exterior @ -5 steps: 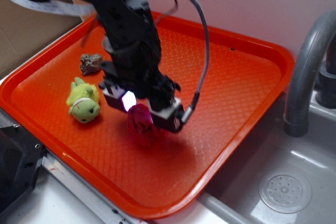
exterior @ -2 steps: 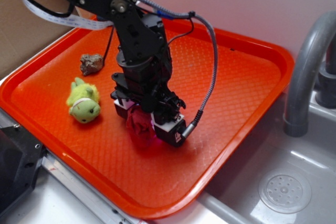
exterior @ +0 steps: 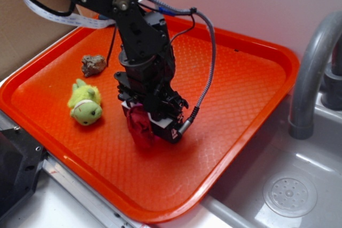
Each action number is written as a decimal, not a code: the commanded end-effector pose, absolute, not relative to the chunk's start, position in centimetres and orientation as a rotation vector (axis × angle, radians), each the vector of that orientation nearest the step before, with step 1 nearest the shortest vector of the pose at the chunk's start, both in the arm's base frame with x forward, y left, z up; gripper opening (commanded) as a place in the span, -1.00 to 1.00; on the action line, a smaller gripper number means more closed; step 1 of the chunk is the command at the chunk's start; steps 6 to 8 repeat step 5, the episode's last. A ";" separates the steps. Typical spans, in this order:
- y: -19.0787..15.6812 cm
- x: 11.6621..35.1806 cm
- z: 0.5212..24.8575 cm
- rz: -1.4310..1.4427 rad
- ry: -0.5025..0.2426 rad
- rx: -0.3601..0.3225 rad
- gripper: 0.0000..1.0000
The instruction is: Grab the red paper.
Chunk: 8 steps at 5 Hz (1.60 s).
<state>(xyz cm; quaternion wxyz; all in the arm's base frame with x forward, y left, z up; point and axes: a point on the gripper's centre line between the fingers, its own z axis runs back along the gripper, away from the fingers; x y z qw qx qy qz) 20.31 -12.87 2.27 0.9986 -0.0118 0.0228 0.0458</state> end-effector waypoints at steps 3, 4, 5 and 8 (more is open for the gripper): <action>-4.5 25.6 17.4 0.055 -0.069 -0.053 -1.00; -2.9 25.0 21.3 0.079 -0.138 -0.002 -1.00; -1.5 24.7 22.4 0.130 -0.186 -0.055 -1.00; -1.5 24.7 22.4 0.130 -0.186 -0.055 -1.00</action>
